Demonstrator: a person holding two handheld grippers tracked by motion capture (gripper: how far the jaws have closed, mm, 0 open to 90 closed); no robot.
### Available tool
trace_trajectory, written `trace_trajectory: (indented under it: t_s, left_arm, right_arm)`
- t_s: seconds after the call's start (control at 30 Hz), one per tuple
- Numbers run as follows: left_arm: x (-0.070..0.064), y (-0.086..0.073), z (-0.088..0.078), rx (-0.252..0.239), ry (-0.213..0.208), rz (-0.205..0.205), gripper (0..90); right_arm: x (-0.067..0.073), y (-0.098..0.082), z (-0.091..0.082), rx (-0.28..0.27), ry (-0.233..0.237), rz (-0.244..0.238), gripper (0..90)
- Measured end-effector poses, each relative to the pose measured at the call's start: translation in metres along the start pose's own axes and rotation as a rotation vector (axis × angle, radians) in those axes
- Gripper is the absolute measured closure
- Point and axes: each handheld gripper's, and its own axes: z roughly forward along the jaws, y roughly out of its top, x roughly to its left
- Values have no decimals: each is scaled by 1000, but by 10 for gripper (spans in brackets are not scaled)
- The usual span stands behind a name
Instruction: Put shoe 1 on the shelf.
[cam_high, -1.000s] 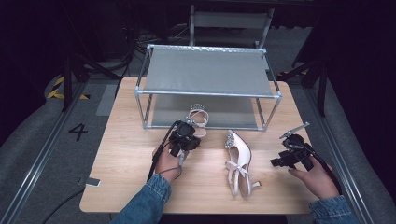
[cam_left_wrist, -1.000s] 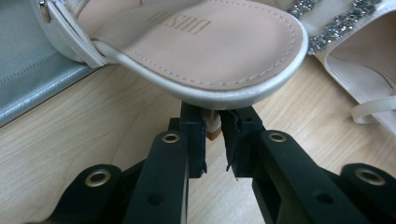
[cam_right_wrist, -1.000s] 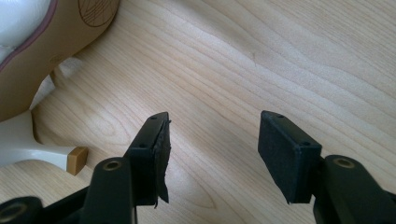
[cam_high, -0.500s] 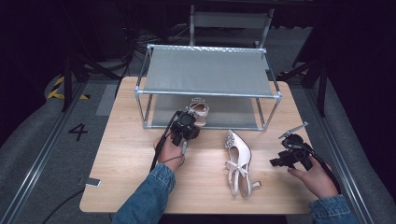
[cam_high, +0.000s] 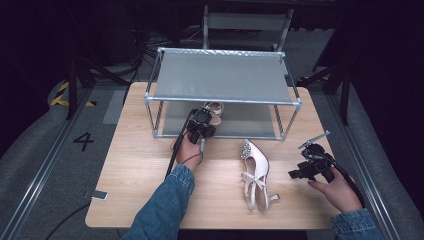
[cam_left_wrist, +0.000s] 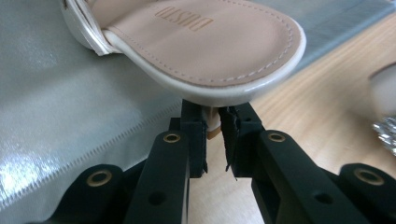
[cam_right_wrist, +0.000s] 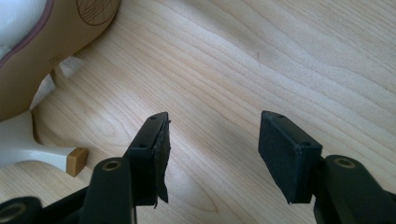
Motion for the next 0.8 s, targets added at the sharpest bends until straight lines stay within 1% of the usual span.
trace_trajectory:
  t_s: [0.07,0.1,0.13,0.17,0.2,0.23,0.27,0.3,0.33,0.37,0.4,0.43,0.47,0.5,0.53,0.57,0.6,0.63,0.67,0.7,0.73,0.77,0.8]
  left_arm:
    - [3,3,5,4,2,-3,801]
    - [8,5,6,6,7,43,800]
    - [15,9,8,10,23,105,801]
    - [18,11,9,15,20,136,800]
    - [19,13,12,20,28,136,800]
    - [14,12,14,21,37,76,800]
    - [24,18,16,44,64,234,800]
    - [15,14,18,47,70,105,800]
    - [14,13,21,48,75,71,800]
    - [17,13,22,57,81,88,799]
    - [23,12,24,69,73,101,798]
    - [20,9,25,69,76,19,796]
    - [20,9,25,69,76,19,796]
    - [18,6,25,71,93,-14,794]
    - [17,5,24,75,112,-17,794]
    - [16,4,22,75,103,-4,724]
    - [16,4,22,75,103,-4,702]
    - [17,3,18,58,86,43,681]
    - [17,3,18,58,86,43,668]
    - [10,-1,13,43,56,-19,659]
    - [10,-1,13,43,56,-19,652]
    - [10,-3,8,40,56,10,641]
    - [9,-6,3,26,51,3,638]
  right_arm:
    - [-1,0,0,2,3,3,437]
    - [-1,-1,0,1,2,2,437]
    - [-1,-1,0,1,2,3,437]
    - [-1,-1,0,2,3,3,437]
    - [-1,0,0,2,6,4,436]
    - [-1,0,0,1,7,2,437]
    - [0,0,0,-1,8,1,437]
    - [0,0,0,-3,12,0,436]
    - [0,0,-1,-4,12,-2,436]
    - [0,0,-1,-4,11,-2,436]
    - [0,0,-1,-4,12,-3,436]
    - [0,-1,-1,-3,11,2,436]
    - [-1,-1,-1,-4,8,2,436]
    - [-1,-1,-1,-5,9,4,436]
    - [-1,-1,-1,-5,9,4,436]
    - [-1,-1,-2,-8,13,4,436]
    - [-1,-1,-2,-7,9,3,436]
    - [0,-1,-3,-8,10,1,435]
    - [1,0,-3,-10,9,-1,436]
    - [2,0,-3,-9,8,-3,435]
    - [2,0,-3,-9,8,-3,435]
    - [3,0,-4,-11,6,-6,435]
    - [3,0,-4,-11,6,-6,435]
